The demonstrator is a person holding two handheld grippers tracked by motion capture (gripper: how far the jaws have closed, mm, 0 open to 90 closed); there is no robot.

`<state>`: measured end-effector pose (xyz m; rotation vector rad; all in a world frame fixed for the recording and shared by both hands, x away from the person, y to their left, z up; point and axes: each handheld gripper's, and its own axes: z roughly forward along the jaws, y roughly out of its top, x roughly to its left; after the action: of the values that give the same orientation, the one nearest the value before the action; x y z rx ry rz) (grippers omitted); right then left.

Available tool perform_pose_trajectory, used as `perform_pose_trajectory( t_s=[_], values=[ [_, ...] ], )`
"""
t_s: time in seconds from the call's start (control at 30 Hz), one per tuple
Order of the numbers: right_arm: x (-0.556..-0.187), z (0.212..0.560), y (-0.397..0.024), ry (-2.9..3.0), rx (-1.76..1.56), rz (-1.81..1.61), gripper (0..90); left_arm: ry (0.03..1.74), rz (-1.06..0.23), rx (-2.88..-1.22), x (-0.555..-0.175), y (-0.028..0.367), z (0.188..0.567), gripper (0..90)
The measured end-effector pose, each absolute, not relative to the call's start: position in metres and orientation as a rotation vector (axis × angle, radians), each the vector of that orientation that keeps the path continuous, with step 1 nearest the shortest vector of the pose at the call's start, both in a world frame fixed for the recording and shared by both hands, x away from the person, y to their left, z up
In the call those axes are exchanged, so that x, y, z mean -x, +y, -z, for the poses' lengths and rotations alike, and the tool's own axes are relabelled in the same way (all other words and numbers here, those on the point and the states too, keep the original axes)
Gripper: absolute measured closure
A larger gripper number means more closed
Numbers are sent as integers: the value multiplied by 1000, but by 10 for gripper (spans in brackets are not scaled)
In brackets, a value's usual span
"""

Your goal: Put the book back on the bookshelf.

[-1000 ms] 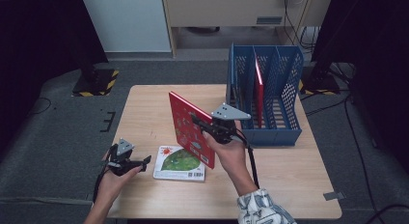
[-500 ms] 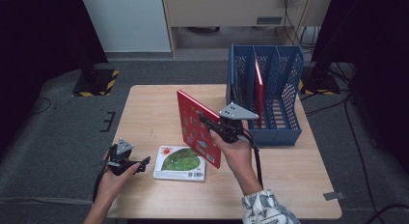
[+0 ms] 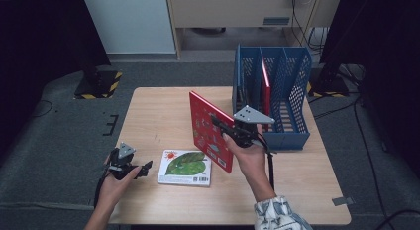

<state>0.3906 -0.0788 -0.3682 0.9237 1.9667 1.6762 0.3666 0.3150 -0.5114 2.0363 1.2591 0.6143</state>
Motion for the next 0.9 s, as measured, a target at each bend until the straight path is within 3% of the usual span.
perform_pose_trajectory(
  t_s=[0.9],
  values=[
    [-372,369,-119,1934,-955,-1654,797,1268,-621,-2062,-368,318,514,35]
  ],
)
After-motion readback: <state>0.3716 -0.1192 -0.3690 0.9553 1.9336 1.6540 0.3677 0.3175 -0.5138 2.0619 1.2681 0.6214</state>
